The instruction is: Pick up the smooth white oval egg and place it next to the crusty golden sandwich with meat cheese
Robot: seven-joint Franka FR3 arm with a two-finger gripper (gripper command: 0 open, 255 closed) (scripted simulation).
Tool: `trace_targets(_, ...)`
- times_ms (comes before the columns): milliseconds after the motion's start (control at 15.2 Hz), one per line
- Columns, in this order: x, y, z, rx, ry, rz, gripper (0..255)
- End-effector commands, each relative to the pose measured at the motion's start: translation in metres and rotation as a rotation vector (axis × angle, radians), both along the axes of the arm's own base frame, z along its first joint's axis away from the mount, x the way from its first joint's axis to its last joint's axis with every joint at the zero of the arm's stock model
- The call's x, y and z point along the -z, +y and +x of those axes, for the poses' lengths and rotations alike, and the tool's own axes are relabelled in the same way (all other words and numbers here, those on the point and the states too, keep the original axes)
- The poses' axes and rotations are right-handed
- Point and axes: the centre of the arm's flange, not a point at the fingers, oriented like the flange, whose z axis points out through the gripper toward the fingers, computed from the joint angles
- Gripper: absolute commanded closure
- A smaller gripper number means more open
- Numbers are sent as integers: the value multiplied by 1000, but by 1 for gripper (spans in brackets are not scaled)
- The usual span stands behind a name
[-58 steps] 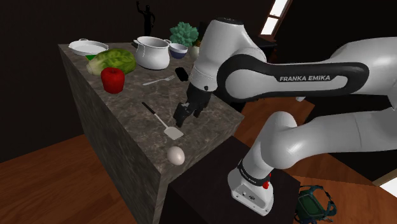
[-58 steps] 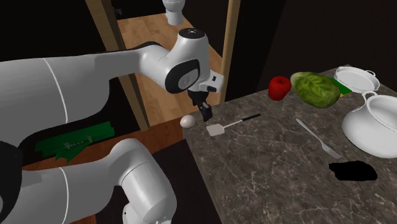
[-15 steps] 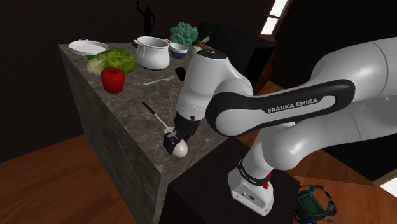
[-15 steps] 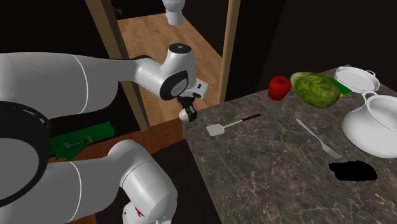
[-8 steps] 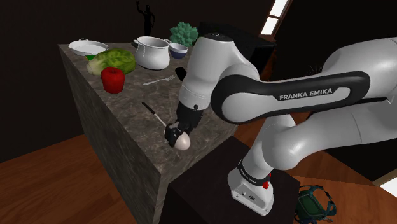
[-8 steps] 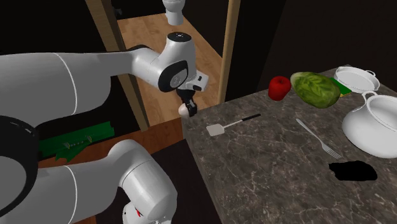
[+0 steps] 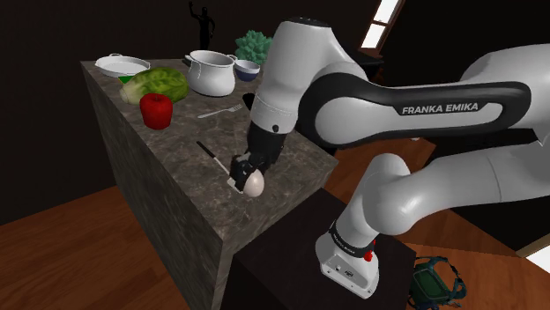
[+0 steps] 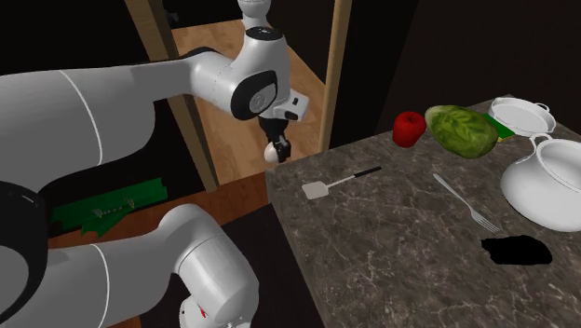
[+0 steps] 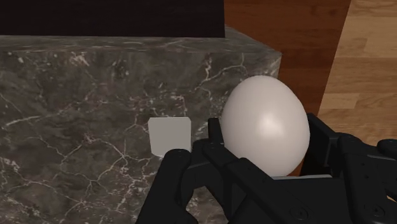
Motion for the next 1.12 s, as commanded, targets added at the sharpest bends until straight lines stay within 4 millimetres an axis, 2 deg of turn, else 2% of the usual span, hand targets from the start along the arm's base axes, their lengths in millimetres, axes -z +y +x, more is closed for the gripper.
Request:
trace_targets(0,-4,-15,11,0,0,0,255)
trace_targets(1056,-4,-178,146,0,0,0,255)
